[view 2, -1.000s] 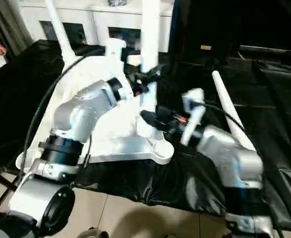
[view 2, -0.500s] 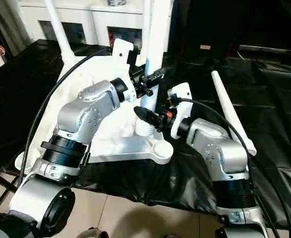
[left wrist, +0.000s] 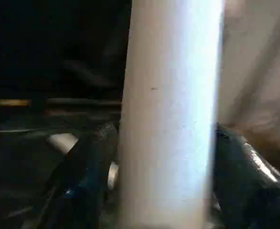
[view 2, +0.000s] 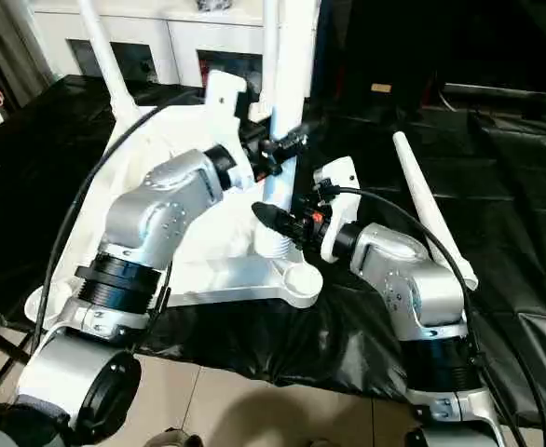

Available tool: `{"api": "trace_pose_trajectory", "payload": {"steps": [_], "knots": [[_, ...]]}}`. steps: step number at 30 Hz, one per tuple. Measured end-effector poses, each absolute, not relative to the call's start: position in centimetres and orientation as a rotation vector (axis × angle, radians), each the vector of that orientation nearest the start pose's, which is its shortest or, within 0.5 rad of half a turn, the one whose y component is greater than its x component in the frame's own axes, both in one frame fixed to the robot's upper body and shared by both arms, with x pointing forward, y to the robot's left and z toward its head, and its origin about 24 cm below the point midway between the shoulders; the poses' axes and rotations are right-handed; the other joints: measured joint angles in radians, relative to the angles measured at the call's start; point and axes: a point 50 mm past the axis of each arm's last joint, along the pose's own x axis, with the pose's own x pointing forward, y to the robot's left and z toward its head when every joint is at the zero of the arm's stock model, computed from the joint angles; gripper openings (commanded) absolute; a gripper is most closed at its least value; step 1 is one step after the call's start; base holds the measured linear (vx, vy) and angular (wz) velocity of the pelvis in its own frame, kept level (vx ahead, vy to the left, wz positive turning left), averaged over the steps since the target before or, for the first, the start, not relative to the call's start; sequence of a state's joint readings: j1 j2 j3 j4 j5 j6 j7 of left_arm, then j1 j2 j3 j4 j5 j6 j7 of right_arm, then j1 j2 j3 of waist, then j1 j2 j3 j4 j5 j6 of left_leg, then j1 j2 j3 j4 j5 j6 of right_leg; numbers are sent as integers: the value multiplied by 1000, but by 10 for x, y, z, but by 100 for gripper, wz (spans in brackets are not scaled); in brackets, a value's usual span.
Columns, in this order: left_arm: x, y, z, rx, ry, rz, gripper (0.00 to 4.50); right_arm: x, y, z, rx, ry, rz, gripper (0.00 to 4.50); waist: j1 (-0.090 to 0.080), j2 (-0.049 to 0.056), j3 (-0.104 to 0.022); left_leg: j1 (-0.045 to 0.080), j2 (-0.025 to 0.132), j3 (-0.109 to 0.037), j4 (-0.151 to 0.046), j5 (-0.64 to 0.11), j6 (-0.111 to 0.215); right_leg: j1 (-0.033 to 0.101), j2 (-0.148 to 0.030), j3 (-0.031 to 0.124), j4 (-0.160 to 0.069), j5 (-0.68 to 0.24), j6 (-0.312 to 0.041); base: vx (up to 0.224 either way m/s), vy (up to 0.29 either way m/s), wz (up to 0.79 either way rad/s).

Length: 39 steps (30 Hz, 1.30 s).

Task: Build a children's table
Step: Pick table leg

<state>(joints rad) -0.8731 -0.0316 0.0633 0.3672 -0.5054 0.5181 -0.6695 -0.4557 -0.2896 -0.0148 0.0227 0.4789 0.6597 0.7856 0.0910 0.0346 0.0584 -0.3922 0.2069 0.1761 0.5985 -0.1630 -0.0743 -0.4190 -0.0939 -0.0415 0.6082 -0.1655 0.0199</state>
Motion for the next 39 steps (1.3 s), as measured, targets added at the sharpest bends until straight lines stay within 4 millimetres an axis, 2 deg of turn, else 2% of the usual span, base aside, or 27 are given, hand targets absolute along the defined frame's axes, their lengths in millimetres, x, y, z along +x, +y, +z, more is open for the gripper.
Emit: {"api": "trace_pose_trajectory", "payload": {"steps": [2, 5, 7, 10, 13, 17, 18, 26, 27, 34, 39], "knots": [[348, 40, 197, -520, -53, -1170, 315, 302, -133, 120, 256, 179, 1009, 188, 1, 0, 0, 0, 0, 0, 0, 0, 0, 0, 0, 0, 0, 0, 0, 0, 0, 0], [344, 48, 198, -548, -44, -1278, 315, 296, -137, 120, 254, 174, 1070, 188, 1, 0, 0, 0, 0, 0, 0, 0, 0, 0, 0, 0, 0, 0, -1, 0, 0, 0], [342, 51, 198, -545, -45, -1319, 280, 294, -138, 122, 257, 167, 1096, 188, 1, 0, 0, 1, 0, 0, 0, 0, 0, 1, 0, 0, 0, 1, -1, 0, 0, 0], [341, 50, 198, -533, -45, -1323, 276, 291, -138, 122, 256, 163, 1105, 188, 2, 0, 0, 2, 0, 0, 0, 0, 0, 1, 0, 0, 0, 1, -1, 0, 0, 0], [341, 47, 197, -469, -49, -1331, 238, 291, -140, 122, 248, 168, 1107, 188, 2, 0, 0, 2, 0, 0, 0, 0, 0, 2, 0, 0, 1, 1, -2, 0, 0, 0], [339, 46, 193, -395, -47, -1350, 223, 289, -141, 121, 237, 177, 1120, 188, 1, 0, 0, 2, 0, 0, 0, 0, 0, 1, 0, 0, 1, 1, -2, 0, 0, 0], [339, 46, 193, -394, -45, -1352, 197, 289, -142, 121, 236, 180, 1122, 188, 0, 0, 0, 2, 0, 0, 0, 0, 0, 1, 0, 1, 1, 1, -2, 0, 0, 0], [340, 46, 194, -375, -75, -1342, 184, 290, -144, 123, 185, 172, 1111, 188, 0, 0, 0, 2, 0, 0, 0, 0, 0, 1, 0, 1, 1, 1, -2, 0, 0, 0], [340, 46, 194, -372, -81, -1340, 184, 291, -144, 123, 185, 171, 1109, 244, 0, 0, 0, 2, 0, 0, 0, 0, 0, 1, 0, 1, 1, 1, -2, 0, 0, 0], [344, 45, 195, -348, -105, -1260, 184, 297, -143, 127, 141, 160, 1050, 295, 0, 0, 0, 2, 0, 0, 1, 0, 0, 1, 0, 1, 1, 1, -2, 0, 0, 0], [345, 44, 193, -334, -109, -1211, 184, 299, -144, 126, 130, 157, 1011, 298, -1, 0, 0, 2, 0, 0, 1, 0, 0, 1, 0, 1, 1, 1, -2, 0, 0, 0]]}}
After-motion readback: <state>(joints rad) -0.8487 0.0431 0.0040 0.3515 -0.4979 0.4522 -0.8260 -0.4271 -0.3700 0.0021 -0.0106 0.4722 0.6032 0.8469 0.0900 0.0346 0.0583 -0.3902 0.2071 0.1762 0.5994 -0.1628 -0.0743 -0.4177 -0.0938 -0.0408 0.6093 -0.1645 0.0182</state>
